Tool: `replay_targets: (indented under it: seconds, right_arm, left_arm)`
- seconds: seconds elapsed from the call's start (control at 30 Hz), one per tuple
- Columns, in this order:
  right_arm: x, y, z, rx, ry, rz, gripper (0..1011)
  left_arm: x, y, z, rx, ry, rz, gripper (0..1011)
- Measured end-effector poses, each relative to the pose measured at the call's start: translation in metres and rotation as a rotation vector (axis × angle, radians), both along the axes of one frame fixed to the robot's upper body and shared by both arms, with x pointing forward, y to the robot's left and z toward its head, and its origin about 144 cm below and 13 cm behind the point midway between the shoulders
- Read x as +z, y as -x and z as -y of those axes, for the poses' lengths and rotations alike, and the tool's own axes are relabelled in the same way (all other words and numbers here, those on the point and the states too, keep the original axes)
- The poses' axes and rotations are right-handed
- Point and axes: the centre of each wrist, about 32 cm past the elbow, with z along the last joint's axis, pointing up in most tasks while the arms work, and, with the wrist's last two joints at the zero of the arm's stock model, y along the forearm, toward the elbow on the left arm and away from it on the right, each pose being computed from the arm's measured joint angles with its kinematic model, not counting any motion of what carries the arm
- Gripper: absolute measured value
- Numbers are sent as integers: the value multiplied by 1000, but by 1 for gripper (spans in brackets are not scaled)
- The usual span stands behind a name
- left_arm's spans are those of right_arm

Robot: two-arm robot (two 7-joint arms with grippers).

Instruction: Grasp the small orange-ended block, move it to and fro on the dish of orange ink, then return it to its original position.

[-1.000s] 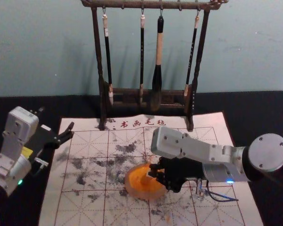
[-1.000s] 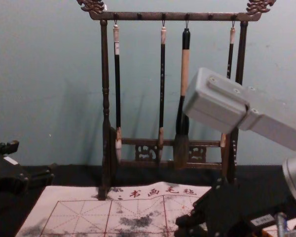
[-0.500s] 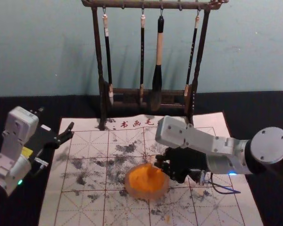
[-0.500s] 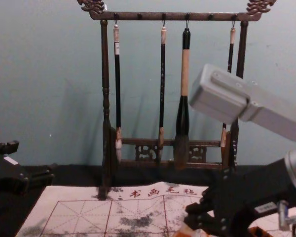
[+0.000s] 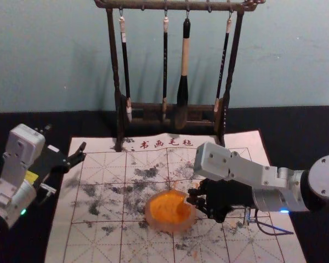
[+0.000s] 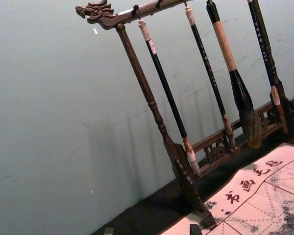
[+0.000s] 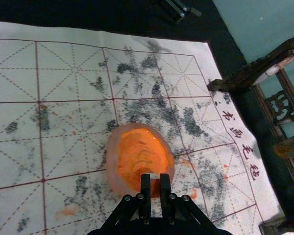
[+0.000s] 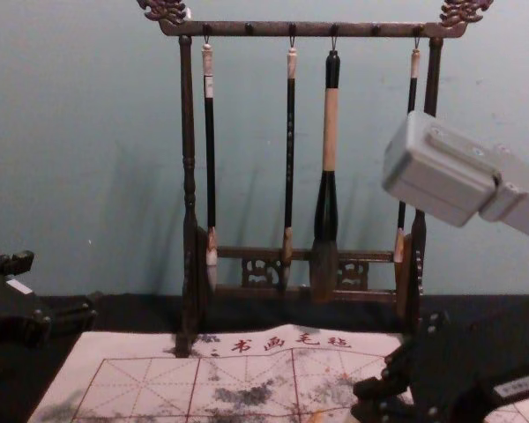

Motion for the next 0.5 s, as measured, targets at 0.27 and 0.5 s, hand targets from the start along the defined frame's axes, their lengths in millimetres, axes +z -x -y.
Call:
replay_targets:
  seconds: [0.27, 0.5]
  right_arm:
    - [-2, 5, -2, 28, 2, -11, 84]
    - [-3, 3, -9, 50, 2, -9, 84]
  left_arm:
    - [0, 0, 0, 0, 0, 0, 1001]
    - [0, 0, 0, 0, 0, 0, 1001]
